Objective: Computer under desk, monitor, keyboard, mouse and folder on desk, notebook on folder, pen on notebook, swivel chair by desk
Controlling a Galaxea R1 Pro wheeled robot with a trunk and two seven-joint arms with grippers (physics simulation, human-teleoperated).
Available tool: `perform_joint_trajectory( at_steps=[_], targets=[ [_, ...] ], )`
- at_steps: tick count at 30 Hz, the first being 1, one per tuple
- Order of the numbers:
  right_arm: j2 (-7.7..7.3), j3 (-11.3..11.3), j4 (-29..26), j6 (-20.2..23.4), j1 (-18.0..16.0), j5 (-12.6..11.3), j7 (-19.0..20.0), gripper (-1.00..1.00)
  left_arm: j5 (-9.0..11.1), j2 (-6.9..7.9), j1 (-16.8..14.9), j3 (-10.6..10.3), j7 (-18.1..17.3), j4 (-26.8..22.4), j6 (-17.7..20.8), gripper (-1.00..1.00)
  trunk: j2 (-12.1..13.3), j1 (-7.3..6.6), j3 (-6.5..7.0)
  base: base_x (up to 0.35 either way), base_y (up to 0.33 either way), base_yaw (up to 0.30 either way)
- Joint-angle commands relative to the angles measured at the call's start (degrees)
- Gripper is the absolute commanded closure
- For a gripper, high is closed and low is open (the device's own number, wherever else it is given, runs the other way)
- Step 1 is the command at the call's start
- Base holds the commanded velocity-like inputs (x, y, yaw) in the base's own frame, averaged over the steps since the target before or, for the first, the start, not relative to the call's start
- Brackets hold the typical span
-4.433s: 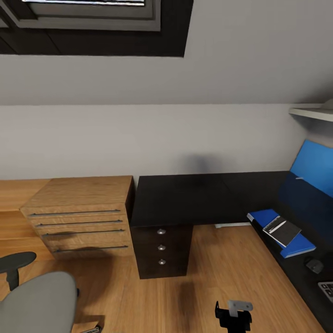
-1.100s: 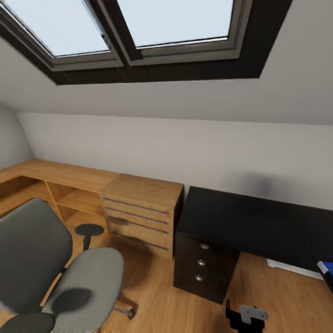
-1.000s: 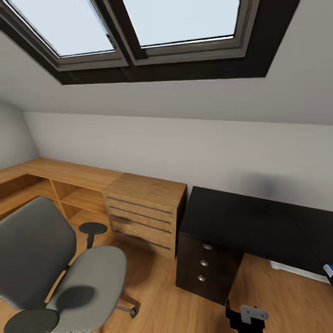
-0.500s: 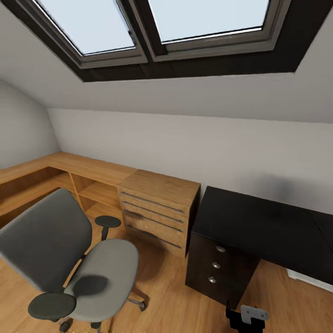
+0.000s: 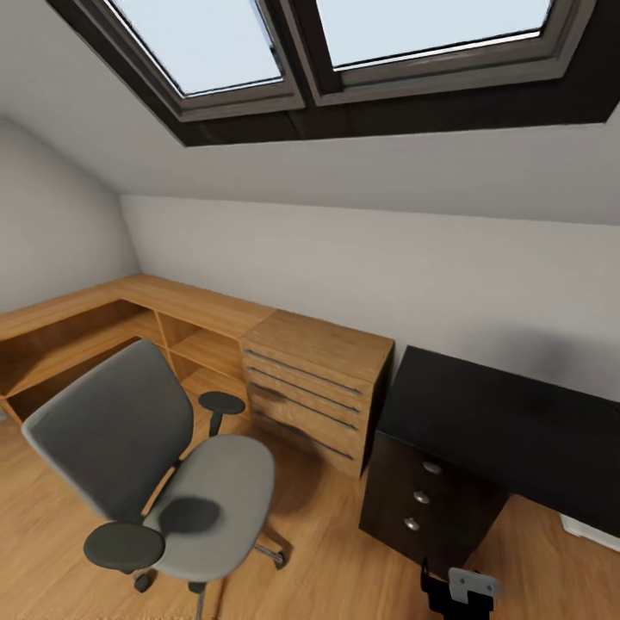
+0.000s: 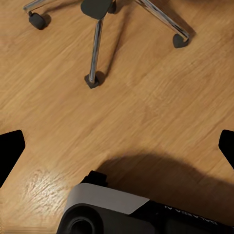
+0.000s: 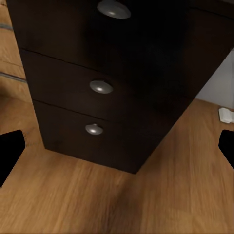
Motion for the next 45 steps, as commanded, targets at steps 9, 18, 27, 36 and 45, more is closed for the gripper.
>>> perform_joint_trajectory(
  at_steps=[9,18,27,36,45],
  targets=[
    [0.01,0.5,-0.1,-0.5,0.0,0.0,-0.5,-1.00,0.8,0.62,-0.1,0.0,0.3,1.8,-0.5,-1.00,-0.1,0.01,-0.72,0.000,0.000,0.173],
    [0.18,0.6,2.0,-7.8,0.5,0.2,-0.5,-1.00,0.8,3.29,-0.1,0.1,0.3,2.2,-4.0,-1.00,-0.1,0.01,-1.36,0.000,0.000,0.170],
    [2.99,0.7,2.5,-18.7,5.0,0.5,-1.0,-1.00,2.1,3.52,-0.1,0.9,0.0,9.3,-25.0,-1.00,-0.1,0.01,-2.06,0.000,0.000,0.155],
    [1.68,0.7,2.2,-18.7,5.4,0.4,-1.0,-1.00,2.1,3.19,-0.1,0.5,0.0,10.6,-29.4,-1.00,-0.1,0.01,-2.76,0.000,0.000,0.154],
    [1.43,0.7,2.3,-18.7,5.4,0.4,-1.0,-1.00,2.2,3.29,-0.1,0.9,0.1,10.7,-29.4,-1.00,-0.1,0.01,-3.37,0.000,0.000,0.181]
  ],
)
